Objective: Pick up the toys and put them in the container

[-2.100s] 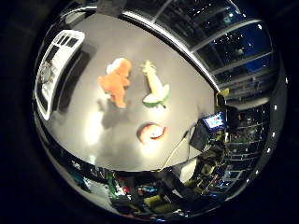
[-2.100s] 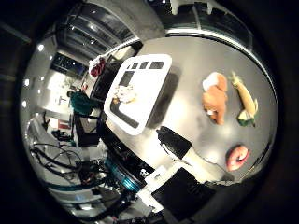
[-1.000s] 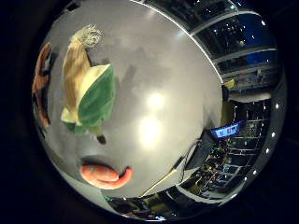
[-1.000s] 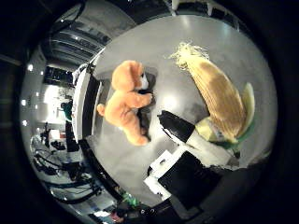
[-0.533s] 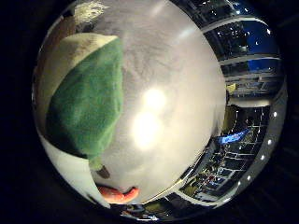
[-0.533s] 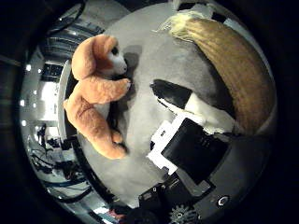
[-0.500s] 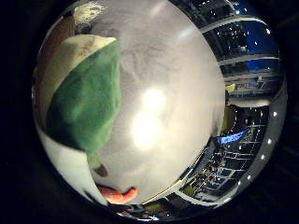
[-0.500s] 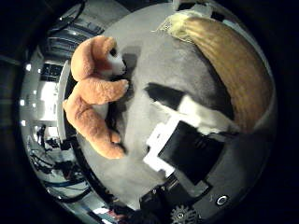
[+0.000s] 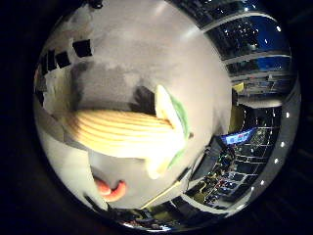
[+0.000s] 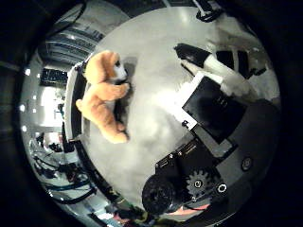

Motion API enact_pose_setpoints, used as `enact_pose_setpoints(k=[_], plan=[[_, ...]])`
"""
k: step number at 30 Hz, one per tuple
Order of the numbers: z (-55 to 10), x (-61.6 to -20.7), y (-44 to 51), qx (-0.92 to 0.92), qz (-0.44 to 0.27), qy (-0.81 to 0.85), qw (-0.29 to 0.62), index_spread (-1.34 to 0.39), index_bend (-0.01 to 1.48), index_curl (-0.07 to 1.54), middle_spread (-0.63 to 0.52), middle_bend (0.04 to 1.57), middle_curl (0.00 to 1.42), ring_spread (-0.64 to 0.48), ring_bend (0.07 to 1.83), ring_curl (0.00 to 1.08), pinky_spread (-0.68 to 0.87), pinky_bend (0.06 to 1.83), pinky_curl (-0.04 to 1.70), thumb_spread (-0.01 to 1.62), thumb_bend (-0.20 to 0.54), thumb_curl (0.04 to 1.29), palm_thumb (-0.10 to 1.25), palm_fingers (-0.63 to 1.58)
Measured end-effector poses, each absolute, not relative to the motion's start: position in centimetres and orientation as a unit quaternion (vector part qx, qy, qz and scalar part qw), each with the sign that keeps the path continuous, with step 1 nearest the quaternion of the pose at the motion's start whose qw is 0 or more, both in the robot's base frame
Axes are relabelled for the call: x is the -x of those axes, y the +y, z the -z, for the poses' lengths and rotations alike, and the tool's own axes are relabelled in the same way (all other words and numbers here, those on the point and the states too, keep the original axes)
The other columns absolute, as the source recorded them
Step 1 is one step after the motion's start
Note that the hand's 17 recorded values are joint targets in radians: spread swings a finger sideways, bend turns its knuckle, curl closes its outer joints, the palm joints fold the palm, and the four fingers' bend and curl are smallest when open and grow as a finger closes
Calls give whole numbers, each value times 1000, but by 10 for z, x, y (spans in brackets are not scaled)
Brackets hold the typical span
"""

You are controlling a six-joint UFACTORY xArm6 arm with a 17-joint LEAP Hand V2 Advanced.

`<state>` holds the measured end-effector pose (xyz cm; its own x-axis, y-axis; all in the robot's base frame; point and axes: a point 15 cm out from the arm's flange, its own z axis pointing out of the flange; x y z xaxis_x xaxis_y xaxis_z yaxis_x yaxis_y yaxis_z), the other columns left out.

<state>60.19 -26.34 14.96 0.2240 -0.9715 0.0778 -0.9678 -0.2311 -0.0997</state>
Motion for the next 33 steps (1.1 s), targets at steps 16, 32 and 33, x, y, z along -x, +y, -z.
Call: enact_pose_setpoints(k=[16, 32, 33], plan=[[-296, -571, -220, 782, 89, 617, 24, -241, 943, 615, -103, 1234, 559, -174, 1416, 535, -245, 1164, 847, 825, -41, 636, 845, 1094], [-195, -524, -452, 800, 151, 531, -236, -440, 290, 345, -48, 411, 291, -5, 591, 225, 301, 563, 462, 930, -25, 571, 922, -103], [-189, -524, -455, 801, 152, 527, -241, -439, 268, 340, -39, 379, 284, 12, 563, 217, 310, 546, 451, 925, -30, 564, 914, -100]])
